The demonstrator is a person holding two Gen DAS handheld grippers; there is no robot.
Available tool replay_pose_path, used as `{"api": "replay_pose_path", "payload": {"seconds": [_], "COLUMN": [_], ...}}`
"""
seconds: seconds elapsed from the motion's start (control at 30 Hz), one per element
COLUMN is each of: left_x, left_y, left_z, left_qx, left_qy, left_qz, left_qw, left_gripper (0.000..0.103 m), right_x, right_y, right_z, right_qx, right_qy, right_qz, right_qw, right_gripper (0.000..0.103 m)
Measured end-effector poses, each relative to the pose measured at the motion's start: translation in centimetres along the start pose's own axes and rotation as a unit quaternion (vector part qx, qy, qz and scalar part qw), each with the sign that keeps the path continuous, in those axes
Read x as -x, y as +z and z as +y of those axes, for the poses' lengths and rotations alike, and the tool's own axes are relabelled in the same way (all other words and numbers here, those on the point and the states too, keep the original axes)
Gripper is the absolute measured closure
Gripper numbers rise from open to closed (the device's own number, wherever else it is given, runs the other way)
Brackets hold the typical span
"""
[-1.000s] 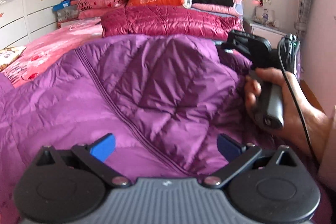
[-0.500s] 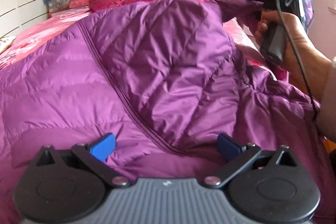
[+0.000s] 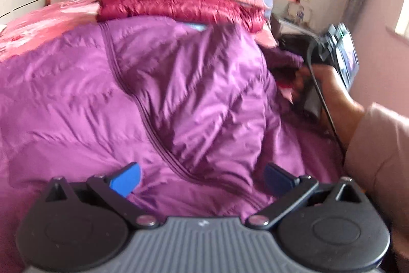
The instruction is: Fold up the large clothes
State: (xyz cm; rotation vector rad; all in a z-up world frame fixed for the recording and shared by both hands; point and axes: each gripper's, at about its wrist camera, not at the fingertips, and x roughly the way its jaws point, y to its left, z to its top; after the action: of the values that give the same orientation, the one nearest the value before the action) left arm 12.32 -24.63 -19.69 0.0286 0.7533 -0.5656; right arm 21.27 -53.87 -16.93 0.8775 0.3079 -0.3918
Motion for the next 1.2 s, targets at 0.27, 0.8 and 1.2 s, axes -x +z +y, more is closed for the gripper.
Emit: {"api": "replay_pose_path", "payload": {"seconds": [0.27,0.8,1.2], "left_x": [6.9,11.0,6.0], "left_y": [2.8,5.6,1.6], "left_z": [3.0,22.8,31.1], "left_qx": [0.023,0.012,0.092], "left_qy": [0.056,0.388,0.429], "left_qz": [-0.085,-0.102,-0.005], "left_qw": [0.9945,0.916,0.8985], "left_gripper": [0.001,0.001,0.001], "right_x": [4.7,12.4,10.4], "right_y": [-0.1,-10.8,-19.7], "right_z": [-0.7,10.7,17.7], "right_qx": [-0.025,0.213,0.288], "right_qy": [0.029,0.156,0.226], "right_qz": [-0.001,0.051,0.192], "right_qw": [0.999,0.963,0.911], "right_gripper": [0.006,0.002,0.002]}}
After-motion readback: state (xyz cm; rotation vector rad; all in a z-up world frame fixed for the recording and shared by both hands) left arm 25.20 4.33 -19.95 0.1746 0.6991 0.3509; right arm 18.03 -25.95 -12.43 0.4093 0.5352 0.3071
